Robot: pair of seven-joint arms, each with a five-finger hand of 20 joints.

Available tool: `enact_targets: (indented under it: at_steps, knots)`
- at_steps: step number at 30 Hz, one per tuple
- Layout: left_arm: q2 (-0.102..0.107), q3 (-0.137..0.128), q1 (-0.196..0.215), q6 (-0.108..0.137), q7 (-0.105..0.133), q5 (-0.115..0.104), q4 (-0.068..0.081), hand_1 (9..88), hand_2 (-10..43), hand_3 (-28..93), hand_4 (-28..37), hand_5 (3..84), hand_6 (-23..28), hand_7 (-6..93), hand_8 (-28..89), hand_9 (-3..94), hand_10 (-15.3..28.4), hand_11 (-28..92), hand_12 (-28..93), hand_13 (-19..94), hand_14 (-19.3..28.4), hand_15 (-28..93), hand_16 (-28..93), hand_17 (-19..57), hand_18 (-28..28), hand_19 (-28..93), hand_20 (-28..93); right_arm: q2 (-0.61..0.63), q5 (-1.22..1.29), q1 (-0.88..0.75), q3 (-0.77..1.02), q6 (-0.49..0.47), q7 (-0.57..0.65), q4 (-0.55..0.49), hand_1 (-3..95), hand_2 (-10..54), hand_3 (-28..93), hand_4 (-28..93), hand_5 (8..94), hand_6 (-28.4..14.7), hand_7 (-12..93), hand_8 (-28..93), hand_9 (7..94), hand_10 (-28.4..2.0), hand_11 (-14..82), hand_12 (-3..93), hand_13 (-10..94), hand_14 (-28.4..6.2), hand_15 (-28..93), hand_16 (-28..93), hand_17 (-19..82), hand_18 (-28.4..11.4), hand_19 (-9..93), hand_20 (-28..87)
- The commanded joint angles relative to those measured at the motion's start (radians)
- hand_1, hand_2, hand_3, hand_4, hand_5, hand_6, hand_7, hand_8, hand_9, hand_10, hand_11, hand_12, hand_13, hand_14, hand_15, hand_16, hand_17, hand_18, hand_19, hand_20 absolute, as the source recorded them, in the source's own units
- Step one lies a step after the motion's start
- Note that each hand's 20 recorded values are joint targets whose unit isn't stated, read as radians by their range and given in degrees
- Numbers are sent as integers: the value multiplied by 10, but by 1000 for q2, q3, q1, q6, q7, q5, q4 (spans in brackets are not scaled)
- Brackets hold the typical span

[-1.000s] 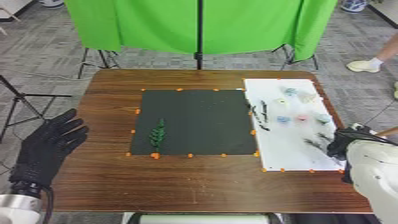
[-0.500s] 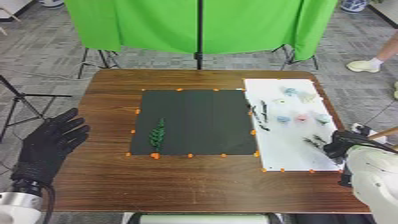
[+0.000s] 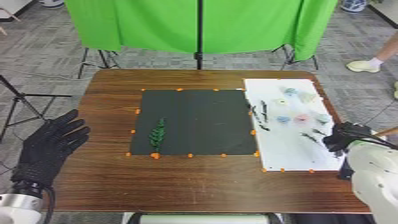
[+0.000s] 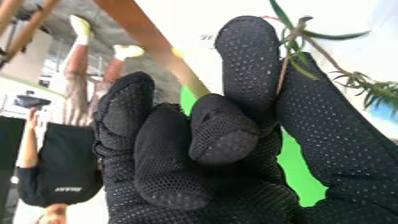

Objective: Arrange flowers

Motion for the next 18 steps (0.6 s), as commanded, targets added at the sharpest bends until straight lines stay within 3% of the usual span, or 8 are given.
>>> enact_targets:
  at_steps: [1, 9, 18]
  knots:
    - [-10, -1, 15, -1, -7, -3, -2, 237, -2, 692, -283, 344, 41, 240, -132, 282, 126, 322, 138, 217, 146, 501, -46, -83, 208, 494, 69, 5, -21, 44, 17, 53, 27, -70, 315, -19, 919, -177, 850, -16, 514, 93, 894, -93, 668, 379, 822, -97, 884, 342, 378, -204, 910, 286]
    - [-13, -8, 29, 8, -8, -4, -11, 237, -2, 692, -283, 344, 40, 240, -131, 282, 126, 322, 138, 216, 146, 500, -47, -83, 208, 494, 68, -21, 25, 183, -80, 49, -6, -128, 315, -21, 920, -172, 863, -12, 500, 99, 907, -86, 660, 381, 840, -93, 879, 339, 392, -208, 918, 280]
    - [-8, 4, 12, 5, -25, -4, -6, 238, -3, 694, -283, 347, 41, 243, -131, 282, 126, 321, 138, 217, 145, 499, -47, -83, 208, 494, 68, -211, -6, 393, -364, -60, -143, -82, 329, -10, 899, -192, 860, -7, 488, 85, 906, -82, 645, 390, 841, -88, 868, 344, 395, -207, 924, 266]
